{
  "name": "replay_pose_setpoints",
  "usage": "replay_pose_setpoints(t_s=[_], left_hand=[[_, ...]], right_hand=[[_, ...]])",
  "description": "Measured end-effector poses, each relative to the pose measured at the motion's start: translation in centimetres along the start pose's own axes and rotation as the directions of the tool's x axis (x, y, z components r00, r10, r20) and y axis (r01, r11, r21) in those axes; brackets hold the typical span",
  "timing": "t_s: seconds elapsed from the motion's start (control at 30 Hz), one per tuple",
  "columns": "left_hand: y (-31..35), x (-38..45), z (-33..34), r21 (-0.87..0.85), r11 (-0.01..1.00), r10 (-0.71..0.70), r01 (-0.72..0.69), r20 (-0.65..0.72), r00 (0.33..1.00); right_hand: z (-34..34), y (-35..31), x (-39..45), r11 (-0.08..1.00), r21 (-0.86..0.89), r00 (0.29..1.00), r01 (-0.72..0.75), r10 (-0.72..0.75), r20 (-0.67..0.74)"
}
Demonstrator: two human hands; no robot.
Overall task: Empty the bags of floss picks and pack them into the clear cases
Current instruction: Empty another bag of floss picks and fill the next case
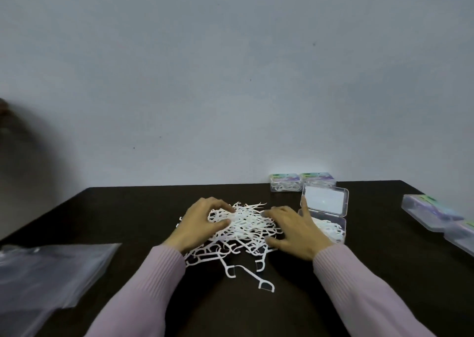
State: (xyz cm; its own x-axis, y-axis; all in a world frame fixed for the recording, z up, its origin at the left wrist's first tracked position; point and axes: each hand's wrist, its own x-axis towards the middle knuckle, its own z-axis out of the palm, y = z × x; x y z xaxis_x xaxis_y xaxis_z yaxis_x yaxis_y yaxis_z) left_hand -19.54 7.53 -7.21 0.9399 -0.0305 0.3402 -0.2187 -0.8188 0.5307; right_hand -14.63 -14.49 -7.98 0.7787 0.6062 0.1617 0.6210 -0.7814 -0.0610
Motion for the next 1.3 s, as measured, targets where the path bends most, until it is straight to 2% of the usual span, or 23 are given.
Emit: replay_pose_setpoints(t_s=[0.13, 0.23, 0.37, 0.7, 0.83, 0.97, 1.1, 1.23, 1.3], left_hand=[[-1.6, -0.6, -0.8, 0.123, 0.988, -0.104, 0.092, 0.097, 0.990], [-2.1, -0.7, -0.4, 0.089, 0.986, -0.155, 0.142, 0.161, 0.975], [-1.9, -0.7, -0.4, 0.039, 0.992, -0.119, 0.116, 0.091, 0.989], [-1.4, -1.0, -0.6, 0.145, 0.989, -0.029, 0.041, -0.085, 0.996], [-1.3, -1.0, -0.6, 0.147, 0.989, 0.014, 0.013, -0.184, 0.983], [-0.9, -1.0, -0.9, 0.224, 0.975, 0.054, 0.006, -0.260, 0.964], [0.0, -0.9, -1.2, 0.244, 0.970, 0.072, 0.003, -0.298, 0.952], [0.4, -0.9, -1.3, 0.132, 0.991, 0.080, -0.035, -0.353, 0.932], [0.9, -0.6, -1.3, -0.038, 0.998, 0.023, -0.041, -0.400, 0.916]], right_hand=[[0.4, -2.2, 1.3, 0.999, 0.025, 1.000, -0.020, 0.021, -0.021], [0.7, -3.3, 1.8, 1.000, 0.008, 0.997, 0.009, -0.008, -0.077], [0.7, -3.2, 2.1, 0.998, -0.032, 0.984, 0.055, -0.060, -0.169], [0.6, -2.7, 1.7, 0.996, 0.011, 0.937, 0.092, -0.083, -0.340], [0.6, -2.2, 1.6, 0.968, 0.223, 0.912, 0.118, -0.017, -0.411], [0.6, -2.0, 1.4, 0.853, 0.500, 0.906, 0.154, 0.081, -0.416], [0.0, -1.6, 1.2, 0.738, 0.659, 0.897, 0.148, 0.181, -0.404], [-0.8, -0.6, 0.6, 0.676, 0.723, 0.888, 0.144, 0.234, -0.396], [-1.2, 0.3, 0.1, 0.668, 0.733, 0.876, 0.130, 0.268, -0.400]])
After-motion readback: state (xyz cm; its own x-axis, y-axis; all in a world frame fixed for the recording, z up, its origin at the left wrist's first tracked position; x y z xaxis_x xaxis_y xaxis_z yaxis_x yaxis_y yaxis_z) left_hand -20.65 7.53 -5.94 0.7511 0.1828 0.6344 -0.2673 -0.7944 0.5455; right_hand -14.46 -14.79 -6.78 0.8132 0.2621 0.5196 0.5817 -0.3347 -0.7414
